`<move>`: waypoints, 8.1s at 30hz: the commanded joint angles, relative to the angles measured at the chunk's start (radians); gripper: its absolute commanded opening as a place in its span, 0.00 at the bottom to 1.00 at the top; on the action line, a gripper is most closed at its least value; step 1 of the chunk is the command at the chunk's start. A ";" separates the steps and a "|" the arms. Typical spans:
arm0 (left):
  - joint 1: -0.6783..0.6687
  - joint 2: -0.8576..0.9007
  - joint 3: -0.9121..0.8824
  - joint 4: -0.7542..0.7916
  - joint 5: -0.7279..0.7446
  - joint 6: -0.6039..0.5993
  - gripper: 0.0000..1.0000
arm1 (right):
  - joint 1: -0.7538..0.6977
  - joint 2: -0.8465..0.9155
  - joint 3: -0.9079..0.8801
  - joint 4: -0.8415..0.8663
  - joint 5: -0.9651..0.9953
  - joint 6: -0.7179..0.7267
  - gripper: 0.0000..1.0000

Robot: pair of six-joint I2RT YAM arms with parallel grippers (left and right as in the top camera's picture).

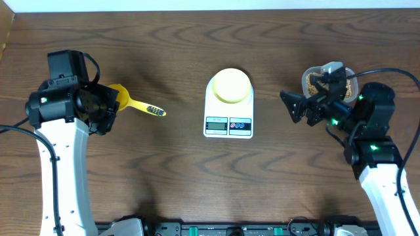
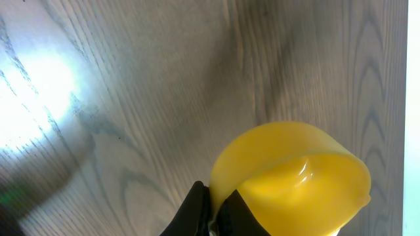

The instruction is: Scoop item into bowl and weigh 50g on scale

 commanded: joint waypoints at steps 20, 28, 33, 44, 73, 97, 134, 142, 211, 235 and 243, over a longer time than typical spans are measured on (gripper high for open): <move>-0.005 0.000 0.007 -0.005 -0.005 -0.225 0.07 | 0.061 0.200 0.025 0.144 0.005 0.759 0.99; -0.079 0.000 0.007 -0.005 -0.005 -0.359 0.08 | 0.236 0.295 0.025 0.323 -0.014 0.805 0.97; -0.156 0.000 0.006 -0.004 -0.005 -0.494 0.08 | 0.325 0.327 0.025 0.388 0.008 0.873 0.96; -0.299 0.000 0.006 0.042 0.002 -0.575 0.08 | 0.447 0.332 0.025 0.504 0.010 0.977 0.98; -0.487 0.000 0.006 0.124 0.006 -0.689 0.08 | 0.483 0.332 0.025 0.698 -0.095 1.099 0.83; -0.488 0.000 0.006 0.124 0.080 -0.690 0.08 | 0.483 0.332 0.025 0.757 -0.134 1.099 0.56; -0.586 0.007 0.006 0.124 0.092 -0.828 0.08 | 0.483 0.332 0.025 0.760 -0.093 1.099 0.22; -0.586 0.007 0.006 0.124 0.092 -0.828 0.08 | 0.483 0.332 0.025 0.760 -0.093 1.099 0.01; -0.531 0.006 0.006 0.025 -0.475 -0.001 0.85 | 0.141 -0.109 0.224 -0.370 0.500 0.486 0.01; -0.531 0.006 0.006 0.075 -0.114 1.074 0.08 | 0.141 -0.114 0.227 -0.396 0.554 0.466 0.01; -0.531 0.006 0.006 0.084 -0.114 1.092 0.08 | 0.141 -0.114 0.227 -0.423 0.554 0.466 0.01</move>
